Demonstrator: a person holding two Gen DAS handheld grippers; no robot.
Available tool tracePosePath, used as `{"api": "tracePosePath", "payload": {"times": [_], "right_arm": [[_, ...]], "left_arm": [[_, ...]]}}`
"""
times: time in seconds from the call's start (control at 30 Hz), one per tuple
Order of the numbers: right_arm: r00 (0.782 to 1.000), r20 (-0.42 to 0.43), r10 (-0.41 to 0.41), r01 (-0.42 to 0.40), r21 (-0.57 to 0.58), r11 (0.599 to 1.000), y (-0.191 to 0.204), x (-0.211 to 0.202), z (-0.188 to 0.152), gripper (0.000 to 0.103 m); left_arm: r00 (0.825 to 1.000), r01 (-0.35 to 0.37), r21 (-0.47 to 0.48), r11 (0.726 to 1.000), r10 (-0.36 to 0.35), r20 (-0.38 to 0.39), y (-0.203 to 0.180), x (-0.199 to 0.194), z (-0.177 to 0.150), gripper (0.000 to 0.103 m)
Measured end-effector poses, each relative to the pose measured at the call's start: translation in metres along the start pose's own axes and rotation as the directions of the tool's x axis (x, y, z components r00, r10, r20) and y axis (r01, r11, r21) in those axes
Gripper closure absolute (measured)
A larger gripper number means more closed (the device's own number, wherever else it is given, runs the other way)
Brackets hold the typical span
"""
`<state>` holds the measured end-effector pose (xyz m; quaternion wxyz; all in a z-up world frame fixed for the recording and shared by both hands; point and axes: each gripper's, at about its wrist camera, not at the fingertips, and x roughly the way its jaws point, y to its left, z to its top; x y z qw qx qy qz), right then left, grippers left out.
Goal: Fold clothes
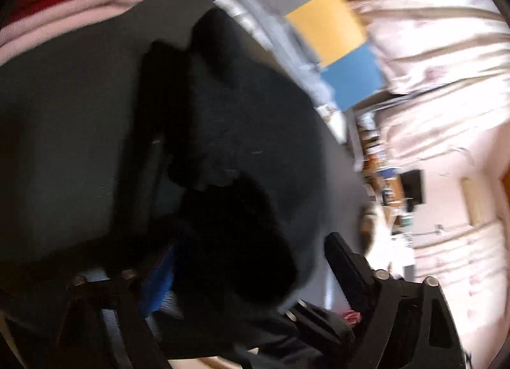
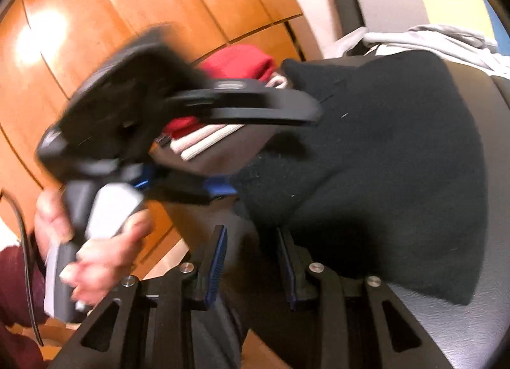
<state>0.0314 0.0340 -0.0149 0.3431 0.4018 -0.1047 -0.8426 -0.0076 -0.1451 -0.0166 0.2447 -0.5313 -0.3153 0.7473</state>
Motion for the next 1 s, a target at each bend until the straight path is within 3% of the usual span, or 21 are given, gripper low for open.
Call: {"api": "tracePosePath", "payload": {"times": [0.03,0.13,0.27,0.4,0.5,0.53,0.6,0.67,0.7,0.73,0.77,0.8,0.87,0.97,1.0], "right_arm": [[1.0,-0.004,0.002,-0.002,-0.006,1.0,0.002,0.0,-0.001,0.071],[1.0,0.013,-0.017,0.016,0.044,0.999,-0.009,-0.015,-0.007,0.071],[0.997,0.048,-0.065,0.057,0.144,0.988,-0.033,-0.037,-0.015,0.071],[0.99,0.079,-0.116,0.094,0.244,0.965,-0.056,-0.059,-0.024,0.071],[0.987,0.084,-0.137,0.108,0.287,0.952,-0.065,-0.068,-0.028,0.071],[0.987,0.08,-0.137,0.108,0.289,0.951,-0.064,-0.069,-0.028,0.071],[0.988,0.072,-0.134,0.107,0.29,0.951,-0.062,-0.071,-0.029,0.071],[0.992,0.075,-0.098,0.074,0.272,0.959,-0.057,-0.066,-0.028,0.071],[0.994,0.08,-0.075,0.051,0.262,0.964,-0.054,-0.063,-0.027,0.071],[0.995,0.088,-0.054,0.03,0.252,0.967,-0.05,-0.064,-0.027,0.071],[0.995,0.092,-0.039,0.015,0.246,0.969,-0.048,-0.064,-0.026,0.07],[0.995,0.093,-0.032,0.008,0.241,0.97,-0.046,-0.064,-0.025,0.07],[0.995,0.081,-0.05,0.029,0.246,0.969,-0.046,-0.058,-0.023,0.07],[0.996,0.068,-0.062,0.041,0.277,0.96,-0.052,-0.047,-0.02,0.07],[0.996,0.069,-0.063,0.04,0.293,0.955,-0.056,-0.044,-0.018,0.07]], "left_arm": [[1.0,0.008,0.016,1.0,-0.008,0.017,-0.002,-0.003,0.0,0.092],[0.996,0.041,0.069,0.997,-0.046,0.071,-0.008,-0.016,-0.001,0.093],[0.967,0.152,0.164,0.975,-0.181,0.178,-0.021,-0.053,0.003,0.093],[0.96,0.031,0.21,0.977,-0.087,0.266,-0.005,-0.063,0.014,0.098],[0.968,-0.068,0.192,0.979,0.018,0.251,0.021,-0.049,0.015,0.098],[0.972,-0.067,0.175,0.982,0.025,0.236,0.029,-0.044,0.012,0.098],[0.977,0.0,0.126,0.992,-0.026,0.211,0.041,-0.039,0.003,0.098],[0.975,0.085,0.09,0.992,-0.101,0.198,0.044,-0.038,-0.004,0.09],[0.971,0.132,0.075,0.988,-0.144,0.193,0.043,-0.039,-0.006,0.065],[0.964,0.178,0.059,0.982,-0.186,0.19,0.043,-0.04,-0.009,0.026],[0.957,0.214,0.043,0.976,-0.219,0.19,0.042,-0.042,-0.01,0.014],[0.952,0.238,0.033,0.971,-0.24,0.19,0.04,-0.044,-0.01,0.009],[0.955,0.241,0.051,0.969,-0.246,0.164,0.03,-0.042,-0.007,0.009],[0.993,0.064,0.112,0.992,-0.075,0.096,0.014,-0.02,-0.001,0.013],[0.997,0.014,0.131,0.991,-0.023,0.068,0.01,-0.01,0.001,0.038]]}}
